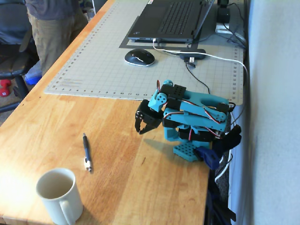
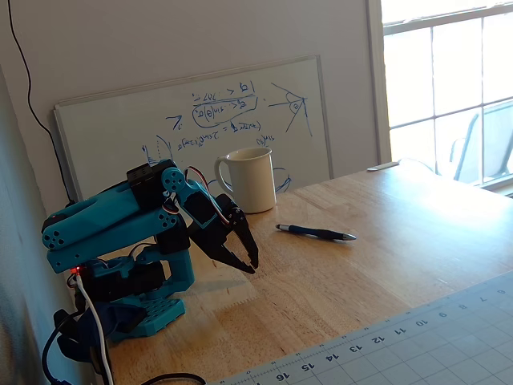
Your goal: Grasp a pen and put it in a mug.
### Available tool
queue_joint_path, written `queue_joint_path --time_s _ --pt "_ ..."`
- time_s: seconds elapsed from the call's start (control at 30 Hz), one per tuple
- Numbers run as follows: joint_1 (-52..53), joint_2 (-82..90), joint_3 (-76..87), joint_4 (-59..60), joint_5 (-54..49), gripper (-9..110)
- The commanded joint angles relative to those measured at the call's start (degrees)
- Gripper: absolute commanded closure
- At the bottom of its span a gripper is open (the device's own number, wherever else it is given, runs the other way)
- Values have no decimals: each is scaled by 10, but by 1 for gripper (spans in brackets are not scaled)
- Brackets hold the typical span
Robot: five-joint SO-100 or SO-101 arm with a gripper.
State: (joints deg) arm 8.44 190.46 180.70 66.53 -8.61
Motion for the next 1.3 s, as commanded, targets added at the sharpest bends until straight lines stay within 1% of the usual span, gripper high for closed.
queue_joint_path --time_s 0.0,0.57,0.7,0.83,0.93,1.03,1.13,1.27 --pt "-54 17 -6 0 -6 101" --pt "-59 7 -7 0 -14 101" --pt "-105 -29 -32 -1 -7 99" --pt "-142 -163 -127 0 -5 89" --pt "-149 -301 -214 0 -5 80" --pt "-150 -432 -308 7 -5 74" --pt "-152 -550 -403 8 -5 70" --pt "-169 -700 -533 8 -5 69"
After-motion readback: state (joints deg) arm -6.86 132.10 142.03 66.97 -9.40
